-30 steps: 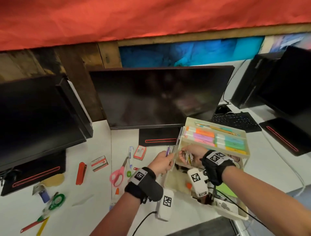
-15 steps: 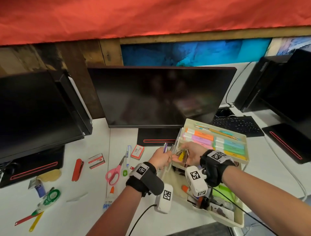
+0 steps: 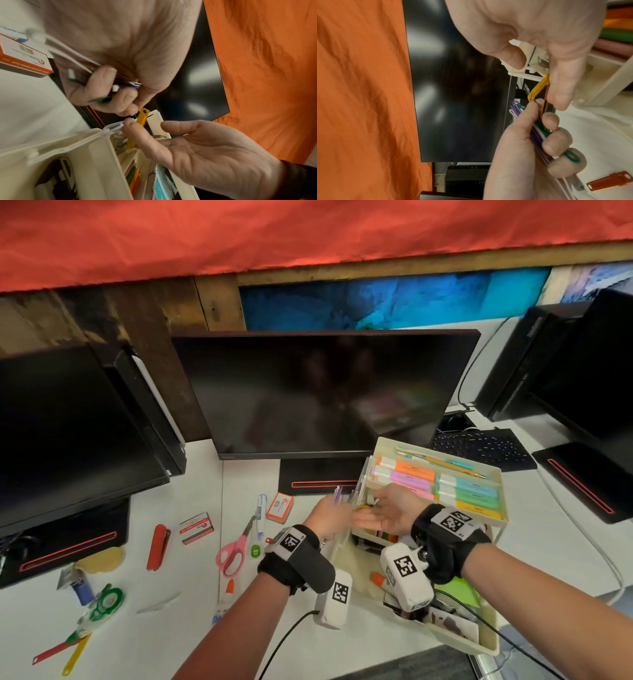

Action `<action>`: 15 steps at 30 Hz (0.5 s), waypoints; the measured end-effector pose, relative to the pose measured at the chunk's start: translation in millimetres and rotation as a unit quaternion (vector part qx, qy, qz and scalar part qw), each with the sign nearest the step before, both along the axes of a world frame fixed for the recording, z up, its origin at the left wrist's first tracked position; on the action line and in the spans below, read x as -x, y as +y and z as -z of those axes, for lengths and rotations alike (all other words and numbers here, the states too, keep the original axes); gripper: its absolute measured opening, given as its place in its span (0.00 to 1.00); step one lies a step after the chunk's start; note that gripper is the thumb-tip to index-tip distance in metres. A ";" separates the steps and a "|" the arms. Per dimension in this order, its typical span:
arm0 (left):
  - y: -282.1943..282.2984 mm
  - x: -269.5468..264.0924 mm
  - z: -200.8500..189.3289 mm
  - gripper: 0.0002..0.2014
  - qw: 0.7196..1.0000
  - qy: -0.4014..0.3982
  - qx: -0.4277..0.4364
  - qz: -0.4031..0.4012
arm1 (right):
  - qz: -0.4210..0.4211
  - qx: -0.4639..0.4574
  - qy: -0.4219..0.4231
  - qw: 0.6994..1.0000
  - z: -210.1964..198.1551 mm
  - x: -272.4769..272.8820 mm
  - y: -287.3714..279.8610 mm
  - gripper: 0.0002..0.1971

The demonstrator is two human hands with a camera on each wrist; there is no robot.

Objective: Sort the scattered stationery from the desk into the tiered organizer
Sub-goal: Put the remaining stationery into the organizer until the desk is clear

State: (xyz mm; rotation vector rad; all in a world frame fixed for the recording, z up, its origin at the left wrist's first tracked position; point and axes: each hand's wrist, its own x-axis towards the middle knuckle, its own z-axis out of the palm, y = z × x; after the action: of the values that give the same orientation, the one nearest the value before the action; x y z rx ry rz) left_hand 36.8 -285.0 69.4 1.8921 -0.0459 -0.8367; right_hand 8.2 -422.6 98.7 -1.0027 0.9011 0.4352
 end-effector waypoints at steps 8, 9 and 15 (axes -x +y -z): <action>-1.1 0.4 -0.2 0.05 0.999 -0.012 -0.019 0.025 | -0.041 0.076 -0.039 0.995 -0.7 16.4 1.5 0.18; -1.9 0.5 0.7 0.04 0.999 -0.014 -0.023 0.027 | -0.049 0.082 -0.045 0.994 -1.8 17.2 3.4 0.17; -10.2 5.3 4.1 0.04 0.996 -0.022 -0.068 0.047 | -0.055 0.105 -0.069 0.991 -7.2 24.2 13.4 0.09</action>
State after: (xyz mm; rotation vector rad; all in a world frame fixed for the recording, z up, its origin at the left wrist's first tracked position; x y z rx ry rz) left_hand 31.4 -295.2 65.3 2.0485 -0.1079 -0.8798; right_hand -16.0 -409.1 105.9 -1.2647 0.7808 0.3632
